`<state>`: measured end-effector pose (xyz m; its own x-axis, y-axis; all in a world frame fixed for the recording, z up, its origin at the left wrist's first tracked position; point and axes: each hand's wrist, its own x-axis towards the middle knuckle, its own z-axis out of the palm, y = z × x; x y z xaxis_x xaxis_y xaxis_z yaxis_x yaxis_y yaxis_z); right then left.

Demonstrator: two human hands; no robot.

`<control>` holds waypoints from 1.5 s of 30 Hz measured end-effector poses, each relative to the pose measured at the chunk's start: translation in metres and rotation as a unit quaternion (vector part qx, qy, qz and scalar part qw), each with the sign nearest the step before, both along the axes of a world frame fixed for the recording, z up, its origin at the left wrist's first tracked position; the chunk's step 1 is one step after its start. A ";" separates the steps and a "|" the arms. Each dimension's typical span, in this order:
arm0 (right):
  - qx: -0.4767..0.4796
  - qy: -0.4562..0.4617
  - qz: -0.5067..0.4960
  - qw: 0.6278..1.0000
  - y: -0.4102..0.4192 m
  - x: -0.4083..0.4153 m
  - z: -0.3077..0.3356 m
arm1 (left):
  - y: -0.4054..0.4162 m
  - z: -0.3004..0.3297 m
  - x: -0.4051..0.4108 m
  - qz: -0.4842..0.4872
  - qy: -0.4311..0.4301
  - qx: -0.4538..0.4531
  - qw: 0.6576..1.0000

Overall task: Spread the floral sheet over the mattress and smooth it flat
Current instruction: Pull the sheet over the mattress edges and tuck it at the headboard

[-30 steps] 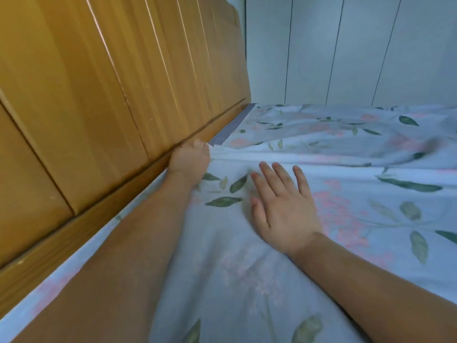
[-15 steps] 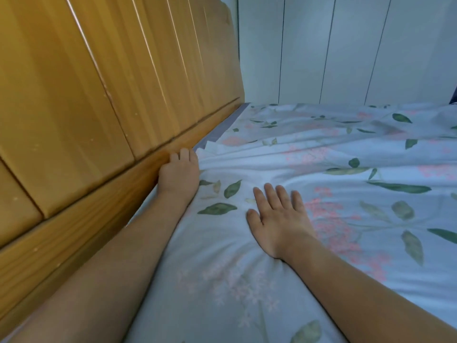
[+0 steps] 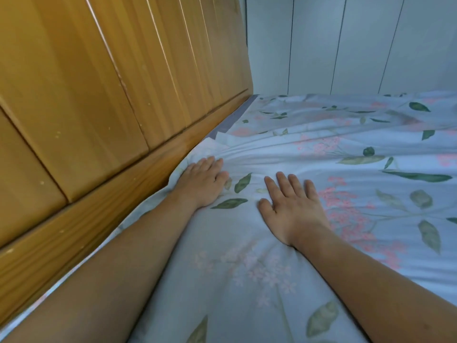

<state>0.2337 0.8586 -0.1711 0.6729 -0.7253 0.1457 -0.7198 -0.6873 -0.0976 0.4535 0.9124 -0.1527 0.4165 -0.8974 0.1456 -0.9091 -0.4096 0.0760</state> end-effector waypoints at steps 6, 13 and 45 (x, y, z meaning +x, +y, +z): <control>0.005 0.021 0.004 1.000 0.000 0.003 0.002 | 0.070 0.019 -0.060 0.109 -0.046 0.022 0.993; -0.004 0.020 0.010 1.000 0.012 -0.008 0.014 | 0.176 -0.004 -0.092 0.101 0.000 0.018 0.995; 0.045 0.092 -0.014 0.995 0.190 -0.331 0.021 | 0.364 0.029 -0.173 0.174 -0.127 0.227 0.950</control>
